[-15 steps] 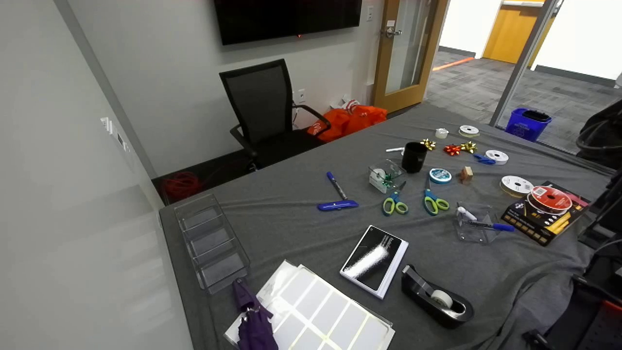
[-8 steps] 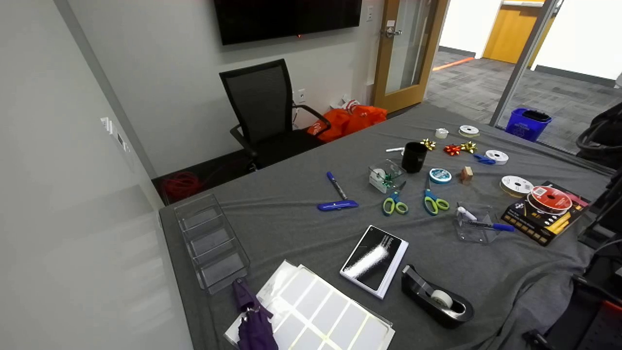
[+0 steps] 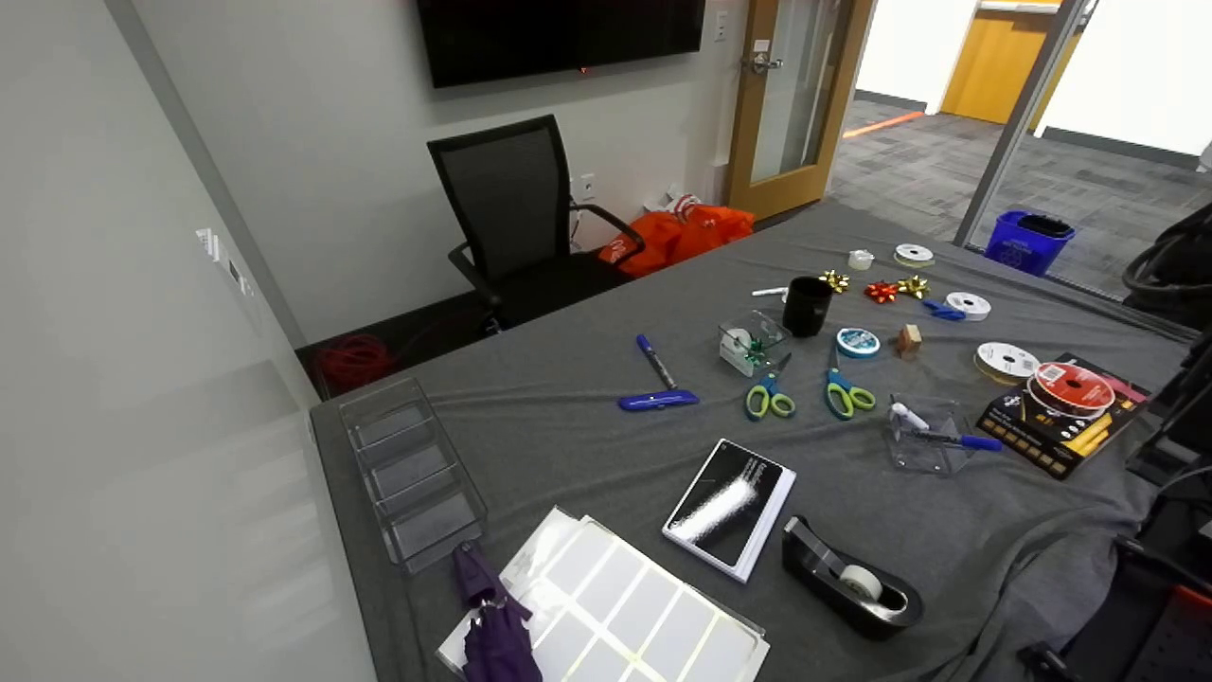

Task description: Move the tape dispenser backwards

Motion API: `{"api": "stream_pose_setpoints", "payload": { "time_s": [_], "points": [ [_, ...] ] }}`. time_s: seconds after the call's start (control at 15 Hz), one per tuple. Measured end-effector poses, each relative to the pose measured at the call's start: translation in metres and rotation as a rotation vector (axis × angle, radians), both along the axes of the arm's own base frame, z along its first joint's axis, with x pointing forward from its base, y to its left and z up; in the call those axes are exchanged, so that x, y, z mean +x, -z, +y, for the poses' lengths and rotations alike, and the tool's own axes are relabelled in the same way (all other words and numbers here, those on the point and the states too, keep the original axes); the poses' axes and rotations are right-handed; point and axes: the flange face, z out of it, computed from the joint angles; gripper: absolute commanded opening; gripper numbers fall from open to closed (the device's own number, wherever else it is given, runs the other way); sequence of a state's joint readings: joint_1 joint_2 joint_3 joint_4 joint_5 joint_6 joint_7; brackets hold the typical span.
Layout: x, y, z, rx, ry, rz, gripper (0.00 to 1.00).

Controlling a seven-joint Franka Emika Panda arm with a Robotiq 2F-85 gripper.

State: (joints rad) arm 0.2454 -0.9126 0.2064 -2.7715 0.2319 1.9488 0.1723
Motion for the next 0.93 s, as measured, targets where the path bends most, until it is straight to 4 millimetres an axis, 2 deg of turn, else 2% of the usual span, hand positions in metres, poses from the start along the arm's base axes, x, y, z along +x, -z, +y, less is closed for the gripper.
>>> {"api": "stream_pose_setpoints", "payload": {
  "time_s": [0.4, 0.67, 0.93],
  "points": [
    [0.005, 0.007, 0.001, -0.002, 0.002, 0.012, 1.00],
    [0.026, 0.029, 0.006, 0.015, -0.004, 0.018, 1.00],
    [0.054, 0.059, 0.013, 0.051, -0.035, 0.000, 1.00]
  ]
}}
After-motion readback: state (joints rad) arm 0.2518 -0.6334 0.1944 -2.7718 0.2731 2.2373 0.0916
